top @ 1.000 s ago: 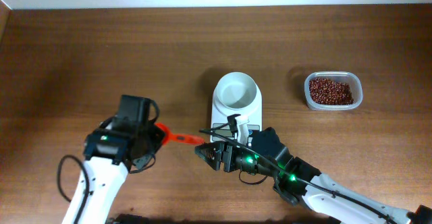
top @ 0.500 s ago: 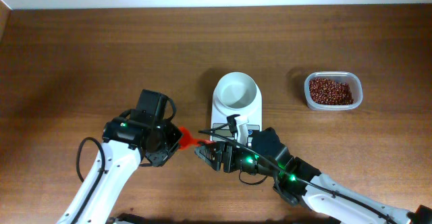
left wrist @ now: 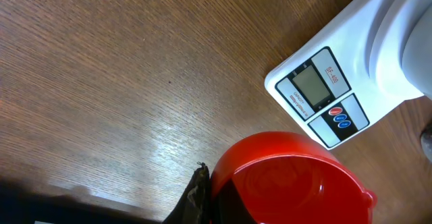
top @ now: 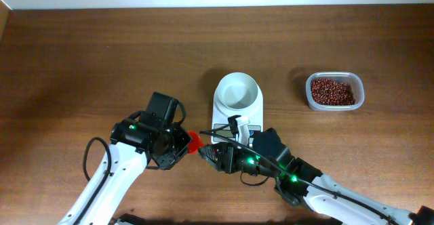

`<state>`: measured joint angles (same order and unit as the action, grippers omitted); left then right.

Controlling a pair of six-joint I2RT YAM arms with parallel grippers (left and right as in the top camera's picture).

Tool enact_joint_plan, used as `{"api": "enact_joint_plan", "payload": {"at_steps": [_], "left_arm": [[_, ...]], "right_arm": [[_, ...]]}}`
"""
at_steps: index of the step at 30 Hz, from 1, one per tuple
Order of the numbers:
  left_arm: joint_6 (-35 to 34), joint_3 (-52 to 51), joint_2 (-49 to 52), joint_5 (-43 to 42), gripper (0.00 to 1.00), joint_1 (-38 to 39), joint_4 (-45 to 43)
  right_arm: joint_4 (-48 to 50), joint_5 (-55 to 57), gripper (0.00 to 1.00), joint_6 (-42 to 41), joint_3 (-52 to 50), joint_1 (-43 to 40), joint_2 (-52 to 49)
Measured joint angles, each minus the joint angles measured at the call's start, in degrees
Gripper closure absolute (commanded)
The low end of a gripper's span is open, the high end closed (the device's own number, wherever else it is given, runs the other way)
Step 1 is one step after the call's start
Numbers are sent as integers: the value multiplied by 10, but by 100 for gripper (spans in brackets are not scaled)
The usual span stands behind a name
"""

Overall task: Scoop and weigh 50g on scale
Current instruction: 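Reach the right gripper to the scoop handle near the scale, then close the right gripper on the scoop handle, left still holding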

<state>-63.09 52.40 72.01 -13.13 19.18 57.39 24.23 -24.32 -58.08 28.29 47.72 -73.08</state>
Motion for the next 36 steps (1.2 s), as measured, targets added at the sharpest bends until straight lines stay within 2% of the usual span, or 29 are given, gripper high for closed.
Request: {"api": "enact_joint_plan", "payload": {"at_steps": [12, 20, 30, 36], "left_arm": [[29, 0, 0, -4, 100, 0, 0], [53, 0, 0, -4, 100, 1, 0], [63, 0, 0, -4, 100, 1, -7], [64, 0, 0, -4, 100, 1, -7]], "right_arm": [[0, 0, 61, 0, 0, 0, 0], [-1, 2, 67, 0, 0, 0, 0], [-3, 10, 82, 1, 0, 0, -2], [-6, 13, 82, 0, 0, 0, -3]]}}
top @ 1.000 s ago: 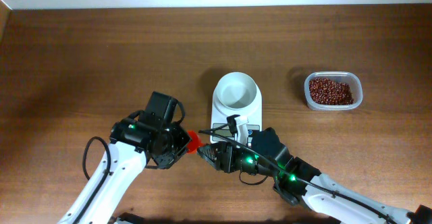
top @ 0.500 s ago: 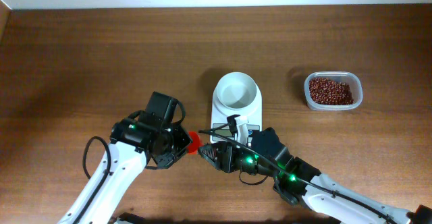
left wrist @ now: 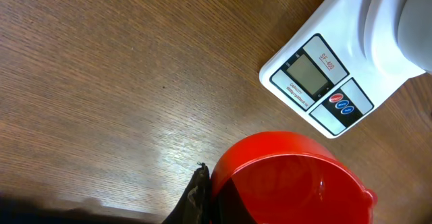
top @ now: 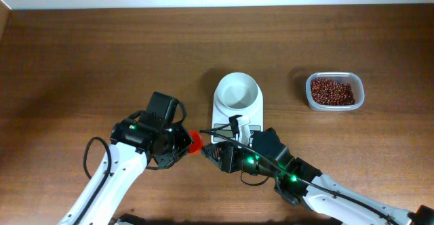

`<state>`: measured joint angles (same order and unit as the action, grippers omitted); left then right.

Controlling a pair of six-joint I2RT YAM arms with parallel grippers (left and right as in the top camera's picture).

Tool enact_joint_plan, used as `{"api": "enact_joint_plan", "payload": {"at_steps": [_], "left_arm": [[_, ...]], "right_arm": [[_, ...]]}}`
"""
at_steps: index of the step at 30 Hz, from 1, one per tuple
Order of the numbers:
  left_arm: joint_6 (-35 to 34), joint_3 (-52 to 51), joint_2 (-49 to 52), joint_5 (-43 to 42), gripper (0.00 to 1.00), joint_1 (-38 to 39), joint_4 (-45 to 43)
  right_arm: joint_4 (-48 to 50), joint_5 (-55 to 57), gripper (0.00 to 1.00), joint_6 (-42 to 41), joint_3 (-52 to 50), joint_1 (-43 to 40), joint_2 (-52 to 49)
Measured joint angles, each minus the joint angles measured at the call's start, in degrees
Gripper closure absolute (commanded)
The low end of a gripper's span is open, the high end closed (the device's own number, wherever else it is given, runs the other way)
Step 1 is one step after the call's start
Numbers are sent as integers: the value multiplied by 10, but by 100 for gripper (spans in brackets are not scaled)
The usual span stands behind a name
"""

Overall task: Scoop and weigh 50g on scale
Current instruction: 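Close the right gripper on the scoop handle, left still holding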

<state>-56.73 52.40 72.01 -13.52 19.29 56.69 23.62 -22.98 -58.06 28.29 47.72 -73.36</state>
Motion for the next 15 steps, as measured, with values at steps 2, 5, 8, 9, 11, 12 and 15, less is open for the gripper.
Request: {"api": "enact_joint_plan", "payload": {"at_steps": [2, 5, 8, 9, 11, 12, 15], "left_arm": [[1, 0, 0, 0, 100, 0, 0], [4, 0, 0, 0, 100, 0, 0], [9, 0, 0, 0, 100, 0, 0], [10, 0, 0, 0, 100, 0, 0], [11, 0, 0, 0, 100, 0, 0], [12, 0, 0, 0, 100, 0, 0], [15, 0, 0, 1, 100, 0, -1]], "right_arm": [[0, 0, 80, 0, 0, 0, 0], [0, 0, 80, 0, 0, 0, 0], [0, -1, 79, 0, 0, 0, 0], [0, -1, 78, 0, 0, 0, 0], [1, -1, 75, 0, 0, 0, 0], [1, -2, 74, 0, 0, 0, 0], [3, -3, 75, 1, 0, 0, 0]]}}
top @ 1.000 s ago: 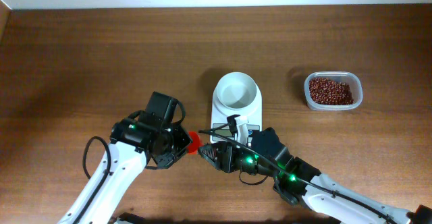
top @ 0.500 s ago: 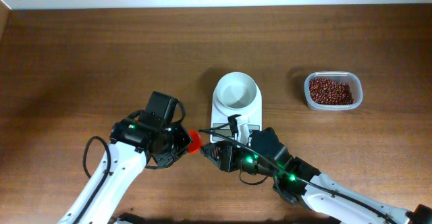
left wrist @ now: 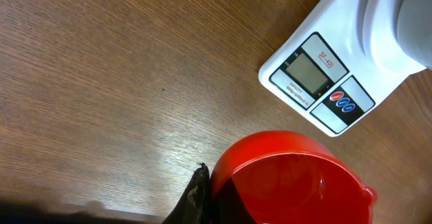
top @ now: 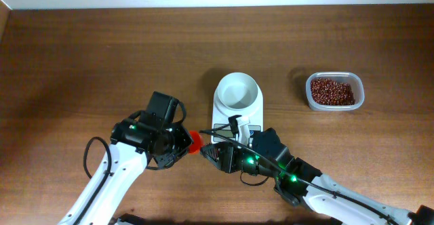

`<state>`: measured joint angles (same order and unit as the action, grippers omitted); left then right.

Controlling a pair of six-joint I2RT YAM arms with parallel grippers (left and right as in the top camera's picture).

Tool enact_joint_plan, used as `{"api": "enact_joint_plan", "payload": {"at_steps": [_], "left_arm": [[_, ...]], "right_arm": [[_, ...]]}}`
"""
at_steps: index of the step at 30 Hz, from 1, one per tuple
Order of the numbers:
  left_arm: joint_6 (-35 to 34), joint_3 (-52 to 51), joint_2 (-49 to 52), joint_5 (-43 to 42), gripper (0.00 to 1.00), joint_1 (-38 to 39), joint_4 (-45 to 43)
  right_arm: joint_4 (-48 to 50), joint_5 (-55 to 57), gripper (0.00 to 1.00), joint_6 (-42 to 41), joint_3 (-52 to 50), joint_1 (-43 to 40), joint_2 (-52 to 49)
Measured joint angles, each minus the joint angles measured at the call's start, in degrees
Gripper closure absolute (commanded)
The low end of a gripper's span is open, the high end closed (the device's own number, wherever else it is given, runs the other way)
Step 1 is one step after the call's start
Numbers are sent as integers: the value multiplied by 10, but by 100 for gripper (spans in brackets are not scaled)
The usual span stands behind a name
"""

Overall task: Scoop and weigh 50g on scale
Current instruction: 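Close the right gripper on the scoop handle, left still holding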

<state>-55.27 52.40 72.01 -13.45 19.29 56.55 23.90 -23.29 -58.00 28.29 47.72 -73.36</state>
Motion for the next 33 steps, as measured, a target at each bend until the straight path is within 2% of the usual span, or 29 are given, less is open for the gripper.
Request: {"api": "enact_joint_plan", "payload": {"at_steps": [6, 24, 25, 30, 33], "left_arm": [[2, 0, 0, 0, 100, 0, 0], [50, 0, 0, 1, 100, 0, -2], [53, 0, 0, 2, 100, 0, -2], [63, 0, 0, 2, 100, 0, -2], [64, 0, 0, 5, 100, 0, -2]], "right_arm": [[0, 0, 71, 0, 0, 0, 0], [-8, -1, 71, -1, 0, 2, 0], [-8, -2, 70, -1, 0, 2, 0], [-12, 1, 49, 0, 0, 4, 0], [-12, 12, 46, 1, 0, 5, 0]]}}
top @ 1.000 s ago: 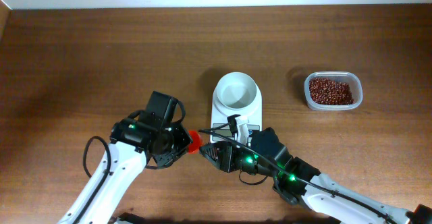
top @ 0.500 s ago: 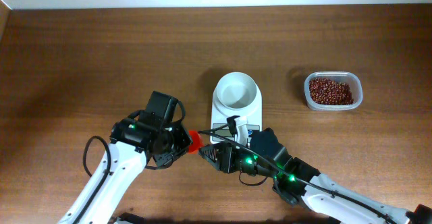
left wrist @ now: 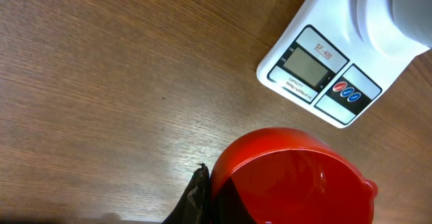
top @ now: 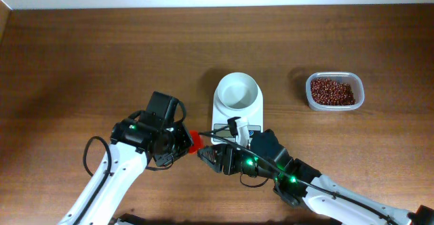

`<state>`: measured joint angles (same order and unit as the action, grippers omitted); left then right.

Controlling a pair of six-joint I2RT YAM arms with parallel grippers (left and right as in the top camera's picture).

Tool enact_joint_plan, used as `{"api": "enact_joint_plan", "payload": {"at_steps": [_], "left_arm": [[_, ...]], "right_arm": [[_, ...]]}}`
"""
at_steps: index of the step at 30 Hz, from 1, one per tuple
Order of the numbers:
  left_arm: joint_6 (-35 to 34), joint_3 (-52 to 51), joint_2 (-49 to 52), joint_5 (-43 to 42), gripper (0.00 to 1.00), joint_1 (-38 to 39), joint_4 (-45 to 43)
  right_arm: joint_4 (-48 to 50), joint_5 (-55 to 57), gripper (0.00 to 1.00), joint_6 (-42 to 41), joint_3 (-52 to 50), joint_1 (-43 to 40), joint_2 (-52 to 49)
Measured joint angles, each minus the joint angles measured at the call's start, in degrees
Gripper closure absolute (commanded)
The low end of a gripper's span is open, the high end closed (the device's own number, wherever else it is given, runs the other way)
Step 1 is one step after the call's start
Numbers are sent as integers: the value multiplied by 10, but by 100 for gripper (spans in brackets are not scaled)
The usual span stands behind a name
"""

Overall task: Scoop and weigh 50g on scale
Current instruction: 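Close the right gripper on the scoop handle, left still holding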

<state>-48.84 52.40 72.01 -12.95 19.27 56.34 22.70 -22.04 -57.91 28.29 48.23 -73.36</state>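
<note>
An empty red scoop (left wrist: 290, 177) fills the bottom of the left wrist view, and my left gripper (top: 183, 144) is shut on it, with one dark finger (left wrist: 196, 196) against its left rim. In the overhead view the scoop (top: 194, 141) hangs just left of the white scale (top: 219, 114). The scale's display (left wrist: 307, 65) faces the scoop and shows no readable number. An empty white bowl (top: 237, 91) stands on the scale. My right gripper (top: 207, 156) sits low, just right of the scoop and in front of the scale; its jaws are too dark to read.
A clear plastic tub of red beans (top: 333, 91) stands at the right, well away from the scale. The right arm and its cable (top: 234, 125) cross the scale's front edge. Bare wooden tabletop (top: 102, 62) stretches to the left and back.
The scale sits a little higher and more level in the left wrist view, so the left wrist has turned slightly. The right gripper is a touch further left and lower.
My left gripper held the empty red scoop beside the scale at every moment. Across them the scale's display drifted up and left in the wrist view in small steps. The right gripper stayed close beside the scoop, and the beans stayed untouched in their tub.
</note>
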Motion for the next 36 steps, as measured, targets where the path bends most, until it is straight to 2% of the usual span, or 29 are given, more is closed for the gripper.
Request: {"api": "enact_joint_plan", "payload": {"at_steps": [11, 18, 25, 35, 36], "left_arm": [[22, 0, 0, 45, 100, 3, 14], [22, 0, 0, 64, 100, 3, 9], [-28, 0, 0, 74, 100, 3, 9], [-148, 0, 0, 74, 100, 3, 16], [-157, 0, 0, 74, 100, 3, 16]], "right_arm": [[3, 30, 46, -1, 0, -16, 0], [3, 5, 46, -2, 0, -20, 0], [1, -12, 48, -3, 0, -20, 0], [0, -21, 52, -16, 0, -20, 0], [0, -21, 55, -19, 0, -20, 0]]}}
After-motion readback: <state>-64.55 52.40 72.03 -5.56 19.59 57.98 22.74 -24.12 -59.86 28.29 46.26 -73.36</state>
